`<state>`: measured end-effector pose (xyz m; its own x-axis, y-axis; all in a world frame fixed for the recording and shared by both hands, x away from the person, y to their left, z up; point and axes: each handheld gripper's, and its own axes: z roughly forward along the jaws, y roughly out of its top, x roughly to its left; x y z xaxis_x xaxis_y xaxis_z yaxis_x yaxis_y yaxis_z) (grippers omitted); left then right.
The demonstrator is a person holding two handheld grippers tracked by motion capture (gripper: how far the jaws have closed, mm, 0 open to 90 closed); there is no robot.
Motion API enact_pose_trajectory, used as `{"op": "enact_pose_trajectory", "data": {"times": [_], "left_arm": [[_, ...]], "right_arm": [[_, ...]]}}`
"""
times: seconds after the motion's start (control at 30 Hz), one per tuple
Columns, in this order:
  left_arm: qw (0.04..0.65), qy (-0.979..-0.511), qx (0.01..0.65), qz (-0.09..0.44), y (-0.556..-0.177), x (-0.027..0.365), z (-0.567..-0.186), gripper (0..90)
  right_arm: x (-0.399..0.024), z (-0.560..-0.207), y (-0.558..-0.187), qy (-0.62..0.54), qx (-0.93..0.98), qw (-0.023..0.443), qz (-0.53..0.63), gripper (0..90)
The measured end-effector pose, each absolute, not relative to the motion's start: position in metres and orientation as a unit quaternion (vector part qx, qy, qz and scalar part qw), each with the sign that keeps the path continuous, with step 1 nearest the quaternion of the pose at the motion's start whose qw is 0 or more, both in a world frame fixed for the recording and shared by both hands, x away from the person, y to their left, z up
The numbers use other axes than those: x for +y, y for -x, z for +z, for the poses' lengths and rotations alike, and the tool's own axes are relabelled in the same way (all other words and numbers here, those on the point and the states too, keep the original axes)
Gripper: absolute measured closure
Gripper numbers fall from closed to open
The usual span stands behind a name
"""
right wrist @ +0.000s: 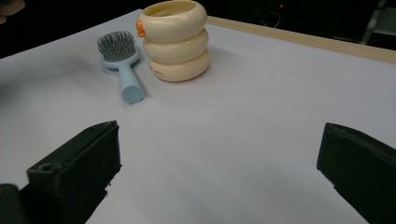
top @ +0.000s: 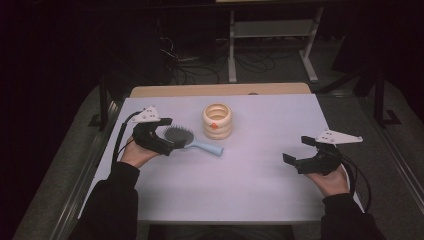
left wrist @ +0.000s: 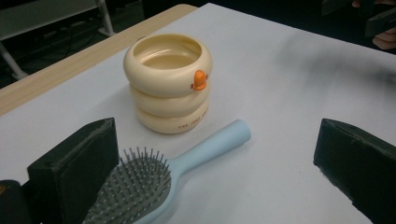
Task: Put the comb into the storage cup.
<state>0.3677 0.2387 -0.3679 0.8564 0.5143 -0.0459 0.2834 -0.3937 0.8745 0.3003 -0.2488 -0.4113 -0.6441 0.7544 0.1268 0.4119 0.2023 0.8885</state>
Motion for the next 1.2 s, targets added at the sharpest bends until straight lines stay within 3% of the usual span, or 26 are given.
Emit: {"op": "enact_pose_trajectory", "data": {"times": [0.37, 0.6, 0.77, 1.2], "left_arm": [[0.486, -0.836, 0.234, 0.103, -0.375, 0.224, -0.372, 1.4], [0.479, -0.840, 0.233, 0.100, -0.379, 0.217, -0.374, 8.8], [0.478, -0.842, 0.230, 0.094, -0.381, 0.211, -0.377, 16.9], [0.456, -0.858, 0.211, 0.107, -0.383, 0.199, -0.383, 50.1]], "right_arm": [[-0.248, -0.411, -0.300, -0.382, 0.758, 0.172, 0.500, 0.0], [-0.248, -0.411, -0.301, -0.384, 0.758, 0.170, 0.499, 0.0], [-0.248, -0.412, -0.301, -0.384, 0.758, 0.167, 0.500, 0.0], [-0.248, -0.412, -0.301, -0.384, 0.759, 0.168, 0.499, 0.0]]}}
